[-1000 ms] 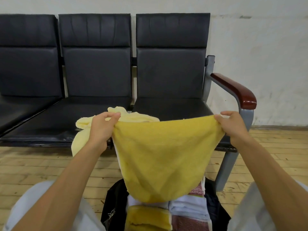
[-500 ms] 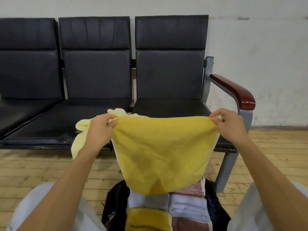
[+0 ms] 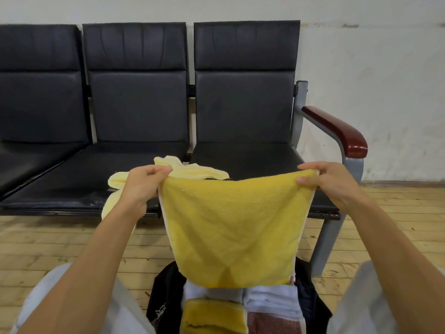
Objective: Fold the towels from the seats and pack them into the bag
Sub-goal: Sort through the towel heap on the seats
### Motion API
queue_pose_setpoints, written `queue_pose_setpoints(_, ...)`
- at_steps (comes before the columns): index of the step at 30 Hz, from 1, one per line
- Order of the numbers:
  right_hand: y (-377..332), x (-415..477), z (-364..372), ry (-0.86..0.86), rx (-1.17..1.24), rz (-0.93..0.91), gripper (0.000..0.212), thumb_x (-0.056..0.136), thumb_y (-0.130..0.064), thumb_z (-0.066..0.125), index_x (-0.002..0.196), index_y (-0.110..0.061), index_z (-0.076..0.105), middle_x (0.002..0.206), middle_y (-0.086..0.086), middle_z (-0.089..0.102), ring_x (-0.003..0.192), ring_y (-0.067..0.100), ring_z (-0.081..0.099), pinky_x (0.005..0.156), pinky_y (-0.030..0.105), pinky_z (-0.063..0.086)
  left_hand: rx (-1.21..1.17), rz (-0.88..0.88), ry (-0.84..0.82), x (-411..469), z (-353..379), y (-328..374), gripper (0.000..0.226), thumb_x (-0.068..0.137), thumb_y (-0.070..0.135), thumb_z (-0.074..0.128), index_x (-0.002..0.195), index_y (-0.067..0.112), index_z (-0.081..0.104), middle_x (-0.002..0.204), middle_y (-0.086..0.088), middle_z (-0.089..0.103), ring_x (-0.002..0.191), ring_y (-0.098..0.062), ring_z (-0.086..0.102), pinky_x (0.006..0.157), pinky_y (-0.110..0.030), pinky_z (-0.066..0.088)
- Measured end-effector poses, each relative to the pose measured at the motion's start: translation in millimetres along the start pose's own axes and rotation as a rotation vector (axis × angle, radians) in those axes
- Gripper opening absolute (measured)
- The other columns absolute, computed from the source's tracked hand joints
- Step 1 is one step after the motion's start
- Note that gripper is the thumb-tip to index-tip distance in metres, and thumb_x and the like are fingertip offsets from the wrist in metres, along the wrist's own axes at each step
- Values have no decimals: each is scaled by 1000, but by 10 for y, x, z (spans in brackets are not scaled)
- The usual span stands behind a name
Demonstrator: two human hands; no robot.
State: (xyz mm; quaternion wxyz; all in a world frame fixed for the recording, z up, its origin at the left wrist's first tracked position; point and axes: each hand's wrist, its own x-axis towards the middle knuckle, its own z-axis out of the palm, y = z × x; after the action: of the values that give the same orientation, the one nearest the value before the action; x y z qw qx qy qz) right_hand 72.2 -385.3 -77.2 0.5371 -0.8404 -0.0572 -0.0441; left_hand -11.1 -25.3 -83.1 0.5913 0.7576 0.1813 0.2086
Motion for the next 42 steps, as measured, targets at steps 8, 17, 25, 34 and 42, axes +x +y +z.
queue_pose_setpoints(8, 87, 83, 81, 150, -582, -175, 16, 94, -15, 62, 104, -9, 72, 103, 13, 64, 85, 18, 52, 75, 29, 39, 679, 284, -34, 2, 110, -85, 29, 91, 15, 65, 119, 13, 68, 116, -5, 65, 105, -25, 59, 92, -36, 45)
queue_pose_setpoints(17, 128, 108, 103, 25, -485, -67, 23, 105, -22, 39, 115, -8, 54, 104, 6, 54, 96, 21, 50, 81, 34, 38, 626, 302, -23, 65, 112, -131, 17, 101, 22, 46, 104, 11, 59, 95, -5, 59, 85, -19, 53, 74, -32, 38)
queue_pose_setpoints(25, 44, 60, 60, 203, -310, -205, 25, 104, -20, 42, 114, -9, 62, 104, 2, 58, 96, 15, 50, 82, 27, 36, 326, 397, 86, -1, 127, -21, 20, 99, 21, 51, 106, 11, 66, 93, 2, 63, 87, -13, 55, 74, -28, 39)
queue_pose_setpoints(34, 125, 86, 120, 269, -366, -183, 28, 103, -23, 47, 117, -6, 64, 112, 12, 66, 95, 16, 54, 85, 29, 40, 415, 419, 231, 9, 192, -80, 24, 98, 22, 53, 108, 8, 68, 90, 0, 64, 83, -11, 53, 73, -25, 36)
queue_pose_setpoints(42, 98, 57, 73, 329, -396, -194, 30, 100, -25, 52, 115, -4, 68, 105, 12, 69, 86, 11, 50, 73, 18, 30, 450, 420, 227, 20, 196, -113, 24, 99, 22, 51, 108, 6, 67, 88, 4, 59, 83, -11, 51, 76, -26, 33)
